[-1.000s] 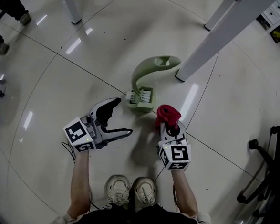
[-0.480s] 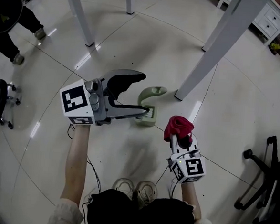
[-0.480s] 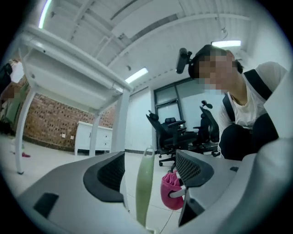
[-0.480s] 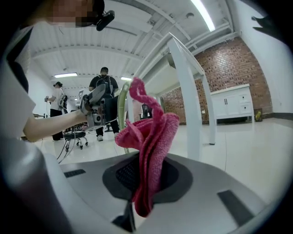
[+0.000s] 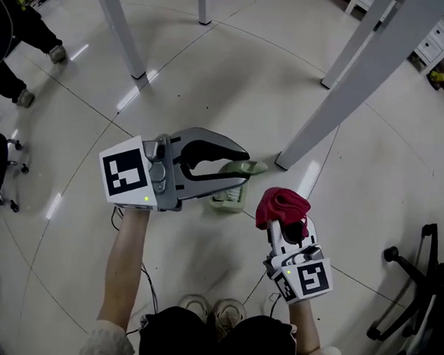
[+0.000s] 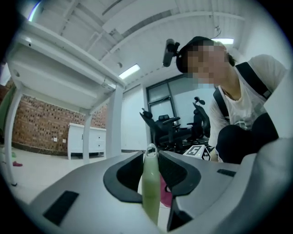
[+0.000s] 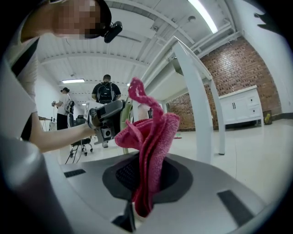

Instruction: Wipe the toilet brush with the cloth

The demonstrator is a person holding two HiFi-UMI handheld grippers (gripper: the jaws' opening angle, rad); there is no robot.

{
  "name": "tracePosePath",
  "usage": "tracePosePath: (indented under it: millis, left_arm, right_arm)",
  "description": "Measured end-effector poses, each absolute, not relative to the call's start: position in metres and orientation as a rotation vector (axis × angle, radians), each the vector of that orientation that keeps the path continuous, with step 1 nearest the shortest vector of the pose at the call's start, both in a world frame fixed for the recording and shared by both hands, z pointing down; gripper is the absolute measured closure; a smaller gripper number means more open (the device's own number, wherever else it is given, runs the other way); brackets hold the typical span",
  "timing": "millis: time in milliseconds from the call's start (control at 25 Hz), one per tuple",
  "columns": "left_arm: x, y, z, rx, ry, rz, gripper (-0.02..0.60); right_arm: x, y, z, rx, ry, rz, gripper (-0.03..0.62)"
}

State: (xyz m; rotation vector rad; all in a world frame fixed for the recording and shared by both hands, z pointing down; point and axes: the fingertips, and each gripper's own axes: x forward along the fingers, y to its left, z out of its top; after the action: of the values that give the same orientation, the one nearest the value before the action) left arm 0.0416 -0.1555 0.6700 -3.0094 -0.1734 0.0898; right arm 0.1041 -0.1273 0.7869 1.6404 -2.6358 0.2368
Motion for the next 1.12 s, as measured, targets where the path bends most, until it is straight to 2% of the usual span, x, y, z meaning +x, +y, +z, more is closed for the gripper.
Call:
tracePosePath:
  millis: [200,320,560,680,800,960,1120]
  left_arm:
    - [0.034,-0.188,0.619,-3.009,-0.136,0.230,0.474]
    - [0.032,-0.203,0.543,-3.061,-0.049,0.300,0.474]
    - [0.015,-0.214,0.279,-3.189,0.105,0.338,0.476]
    - [0.004,-0.190,0.142,-3.287,0.200,0.350,0.475]
    - [0.000,-0.162,0.030,-3.327,0.245,0.409,0.476]
    - [-0.008,-0.129,-0.050,-3.285,0.194,0.484,0.476]
    - [0.002,-0.110,-0.085,-3.182,0.162,0.390,0.476]
  right_arm:
    - [0.103,-0.174,0.720,1.672,-2.697,0.247,0.562]
    - [0.104,-0.190,0.634,1.669,-2.672,0.281,0.562]
    - [0.088,-0.203,0.348,1.652,-2.672,0.346,0.562]
    - [0.084,-0.184,0.187,1.680,-2.690,0.405,0.562]
    - [0.082,-0.162,0.062,1.675,-2.713,0.386,0.562]
    - [0.063,-0.134,-0.010,1.632,-2.788,0.348,0.563]
    - [0.046,-0.120,-0.048,1.558,-2.884,0.252,0.562]
